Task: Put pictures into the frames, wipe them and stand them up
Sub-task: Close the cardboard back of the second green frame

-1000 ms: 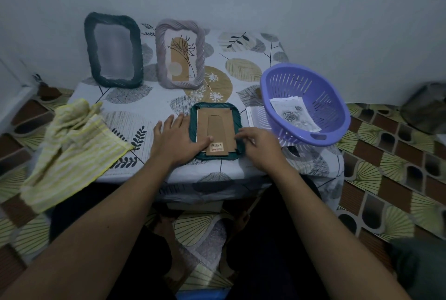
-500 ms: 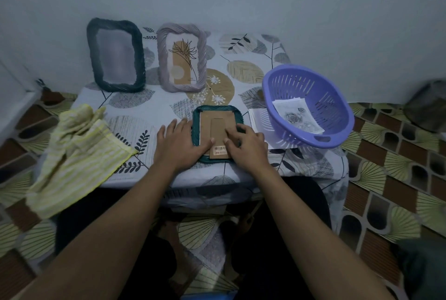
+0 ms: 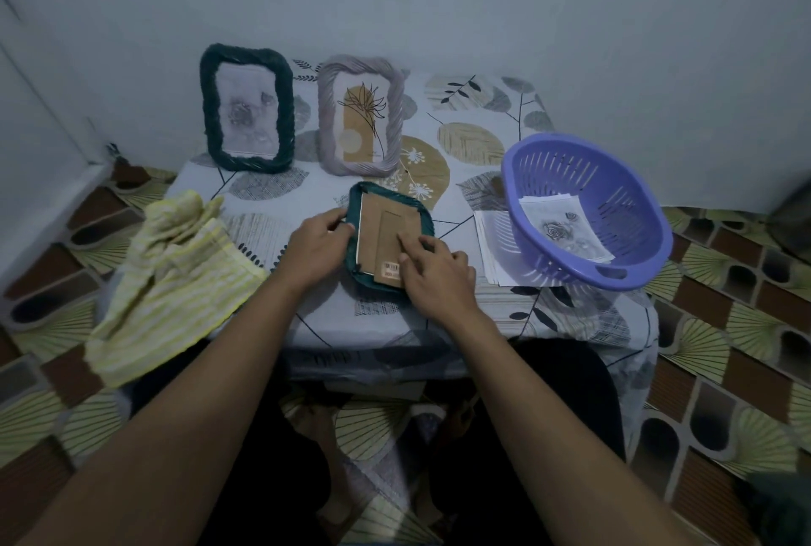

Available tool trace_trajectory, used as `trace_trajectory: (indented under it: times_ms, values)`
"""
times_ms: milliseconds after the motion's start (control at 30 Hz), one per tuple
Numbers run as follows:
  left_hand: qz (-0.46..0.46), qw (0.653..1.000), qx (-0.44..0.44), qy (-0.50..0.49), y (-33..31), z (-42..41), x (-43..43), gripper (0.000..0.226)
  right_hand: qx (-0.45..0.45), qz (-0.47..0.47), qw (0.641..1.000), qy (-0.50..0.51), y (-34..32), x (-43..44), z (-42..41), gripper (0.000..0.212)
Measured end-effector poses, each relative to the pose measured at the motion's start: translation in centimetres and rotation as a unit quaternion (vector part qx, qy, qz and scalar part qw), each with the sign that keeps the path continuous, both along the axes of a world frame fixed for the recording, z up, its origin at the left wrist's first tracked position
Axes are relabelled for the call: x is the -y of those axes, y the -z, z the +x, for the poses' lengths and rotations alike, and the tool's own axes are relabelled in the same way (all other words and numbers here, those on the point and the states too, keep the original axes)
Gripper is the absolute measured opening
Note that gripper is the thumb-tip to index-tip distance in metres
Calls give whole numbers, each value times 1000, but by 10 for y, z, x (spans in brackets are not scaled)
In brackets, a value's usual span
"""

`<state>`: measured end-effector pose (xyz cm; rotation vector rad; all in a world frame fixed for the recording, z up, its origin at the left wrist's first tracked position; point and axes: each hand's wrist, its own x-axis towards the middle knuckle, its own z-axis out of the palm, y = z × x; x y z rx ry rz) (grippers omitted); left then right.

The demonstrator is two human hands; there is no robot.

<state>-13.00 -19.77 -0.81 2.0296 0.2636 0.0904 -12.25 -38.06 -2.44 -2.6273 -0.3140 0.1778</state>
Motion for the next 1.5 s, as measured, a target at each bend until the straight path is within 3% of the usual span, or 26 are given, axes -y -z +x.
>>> trace_trajectory:
  times_ms: [167,267,367,500,633,733,867,967,1167,1233,1333,1500]
  values:
    - [-63,990,74,-102,-18,-5,-13,28,-5,53,997,-56,-6,-28,1,48]
    - [-56,983,115,-130,-28,-6,-18,22,-49,207,975,-57,-17,-42,1,47]
    - [-39,982,146,-116,-36,-8,-15,20,-152,344,927,4,-23,-46,2,44]
    - [-42,986,151,-50,-42,-12,4,21,-229,511,826,69,-38,-40,6,21]
    - [-86,992,93,27,-36,-11,22,27,-267,552,781,117,-53,-23,14,49]
    - [-104,991,69,44,-26,-9,26,25,-302,551,768,127,-54,-16,20,61]
    - [-72,996,46,38,-9,-10,18,22,-301,586,737,150,-50,-11,22,45]
    - [16,999,39,15,1,-14,6,21,-304,600,721,163,-42,-10,22,38]
    - [142,989,10,-38,17,-16,-10,38,-317,597,704,217,-22,-18,18,31]
    - [210,977,6,-44,22,-18,-16,42,-307,583,717,229,-17,-20,17,31]
    - [355,931,-3,-89,28,-25,-25,38,-238,516,790,230,-8,-24,18,24]
    - [400,898,-10,-182,37,-36,-42,37,-84,318,917,225,-1,-17,21,15]
